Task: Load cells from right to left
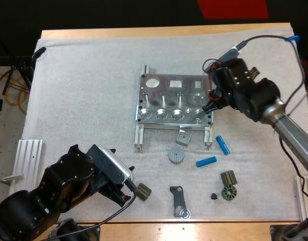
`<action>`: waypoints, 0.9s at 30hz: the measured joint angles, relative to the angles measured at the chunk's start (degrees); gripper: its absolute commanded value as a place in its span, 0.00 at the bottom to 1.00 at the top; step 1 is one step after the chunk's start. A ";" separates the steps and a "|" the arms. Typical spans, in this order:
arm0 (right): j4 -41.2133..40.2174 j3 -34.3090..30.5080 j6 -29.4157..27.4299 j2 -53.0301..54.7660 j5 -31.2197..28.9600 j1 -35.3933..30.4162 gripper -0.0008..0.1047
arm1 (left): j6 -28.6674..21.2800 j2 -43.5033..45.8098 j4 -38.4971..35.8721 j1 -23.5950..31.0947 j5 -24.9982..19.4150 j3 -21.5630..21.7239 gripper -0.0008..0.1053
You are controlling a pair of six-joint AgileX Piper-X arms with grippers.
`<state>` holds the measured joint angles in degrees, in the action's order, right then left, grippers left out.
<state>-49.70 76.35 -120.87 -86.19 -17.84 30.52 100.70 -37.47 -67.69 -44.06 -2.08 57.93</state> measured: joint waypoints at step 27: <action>-22.07 0.00 10.54 16.54 11.55 0.00 0.54 | -3.83 0.00 4.84 0.00 0.00 0.00 0.55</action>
<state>-71.77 76.35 -110.32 -69.65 -6.29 30.52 96.87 -37.47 -62.85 -44.06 -2.08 57.93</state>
